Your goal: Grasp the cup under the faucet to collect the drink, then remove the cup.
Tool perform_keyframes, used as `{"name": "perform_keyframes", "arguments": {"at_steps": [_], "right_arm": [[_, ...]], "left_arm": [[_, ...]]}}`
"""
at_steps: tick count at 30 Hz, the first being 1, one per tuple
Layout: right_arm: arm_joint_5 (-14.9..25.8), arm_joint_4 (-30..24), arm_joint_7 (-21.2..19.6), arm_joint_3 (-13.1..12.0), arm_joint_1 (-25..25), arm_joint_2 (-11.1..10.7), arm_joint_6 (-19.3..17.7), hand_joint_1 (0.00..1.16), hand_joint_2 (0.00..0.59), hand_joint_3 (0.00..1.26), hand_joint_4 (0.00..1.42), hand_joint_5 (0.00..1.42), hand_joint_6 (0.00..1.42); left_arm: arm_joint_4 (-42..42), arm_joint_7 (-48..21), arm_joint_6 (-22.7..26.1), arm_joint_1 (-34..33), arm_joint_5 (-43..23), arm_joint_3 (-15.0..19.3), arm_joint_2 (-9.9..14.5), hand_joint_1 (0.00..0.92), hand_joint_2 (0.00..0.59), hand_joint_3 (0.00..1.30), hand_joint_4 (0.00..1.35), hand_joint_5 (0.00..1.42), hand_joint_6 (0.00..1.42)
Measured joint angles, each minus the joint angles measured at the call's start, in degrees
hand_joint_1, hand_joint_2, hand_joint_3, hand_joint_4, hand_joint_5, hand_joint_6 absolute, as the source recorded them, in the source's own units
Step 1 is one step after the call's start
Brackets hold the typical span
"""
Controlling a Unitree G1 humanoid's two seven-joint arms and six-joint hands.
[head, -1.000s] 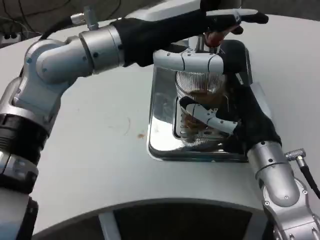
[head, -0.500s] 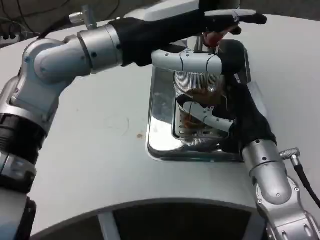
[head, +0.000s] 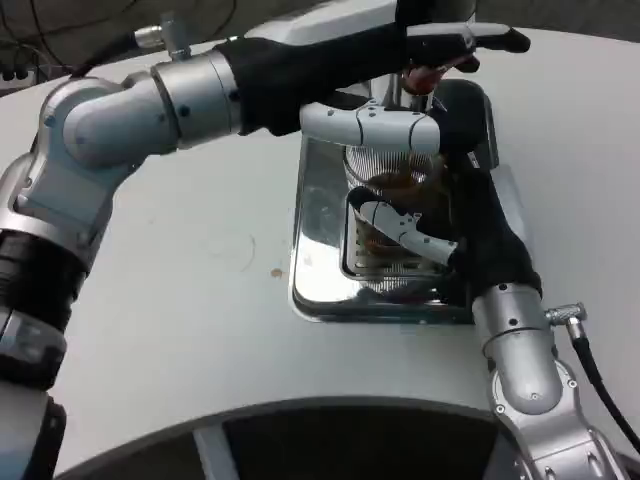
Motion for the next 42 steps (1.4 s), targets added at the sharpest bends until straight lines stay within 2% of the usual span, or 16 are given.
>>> {"name": "perform_keyframes", "arguments": {"at_steps": [21,31,35,42], "right_arm": [[-3.47,4.0,-9.8,1.63,-0.24,4.77,-3.09,0.81,0.238,0.28,0.33,0.39,0.27],[-4.29,4.89,-12.87,2.26,-0.15,5.96,-3.94,0.82,0.244,0.33,0.38,0.46,0.33],[-4.77,4.82,-14.09,2.34,-0.09,6.11,-3.97,0.83,0.247,0.33,0.39,0.49,0.36],[-5.49,4.44,-14.83,2.53,0.08,6.31,-3.99,0.84,0.255,0.34,0.42,0.54,0.39]], "left_arm": [[-3.72,-0.77,0.98,2.13,-1.04,0.18,2.33,0.0,0.122,0.13,0.06,0.13,0.11],[-4.87,-0.98,1.51,3.02,-1.97,0.57,2.93,0.0,0.122,0.12,0.05,0.13,0.11],[-5.34,-1.1,1.65,3.43,-2.24,0.87,3.08,0.0,0.122,0.08,0.05,0.14,0.12],[-5.37,-0.87,0.98,5.09,-4.26,3.05,3.07,0.0,0.116,0.05,0.04,0.16,0.15]]}}
